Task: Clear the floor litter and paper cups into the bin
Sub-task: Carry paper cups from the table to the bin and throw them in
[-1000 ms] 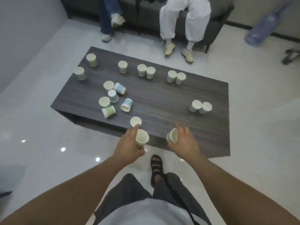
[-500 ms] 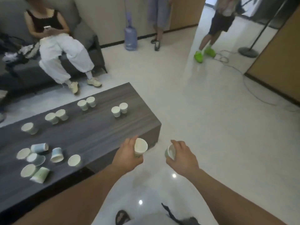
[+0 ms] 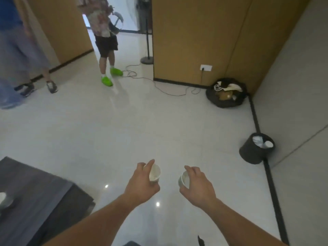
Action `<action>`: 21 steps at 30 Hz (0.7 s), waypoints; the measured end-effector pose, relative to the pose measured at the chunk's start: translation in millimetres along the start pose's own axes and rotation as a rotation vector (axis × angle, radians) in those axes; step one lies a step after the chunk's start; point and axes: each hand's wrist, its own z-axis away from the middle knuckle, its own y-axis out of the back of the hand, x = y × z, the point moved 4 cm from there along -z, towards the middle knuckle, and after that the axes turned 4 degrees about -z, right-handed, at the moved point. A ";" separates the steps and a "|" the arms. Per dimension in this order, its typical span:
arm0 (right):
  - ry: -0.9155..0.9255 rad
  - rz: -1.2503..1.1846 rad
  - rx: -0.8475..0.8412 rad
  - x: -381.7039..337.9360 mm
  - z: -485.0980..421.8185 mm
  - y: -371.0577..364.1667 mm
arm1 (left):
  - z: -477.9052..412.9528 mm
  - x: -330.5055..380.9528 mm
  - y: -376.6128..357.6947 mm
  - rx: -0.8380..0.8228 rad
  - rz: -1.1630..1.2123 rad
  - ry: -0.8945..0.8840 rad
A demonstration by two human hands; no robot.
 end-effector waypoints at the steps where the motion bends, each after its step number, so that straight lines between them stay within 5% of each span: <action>1: -0.042 -0.016 0.032 17.9 -2.9 11.8 | -16.8 18.4 -8.7 -0.029 -0.004 -0.026; 10: -0.398 -0.097 0.177 172.1 -39.2 94.8 | -157.4 167.2 -105.4 -0.288 -0.073 -0.318; 21: -0.649 -0.137 0.295 309.6 -135.6 195.5 | -353.2 330.4 -189.4 -0.402 -0.131 -0.550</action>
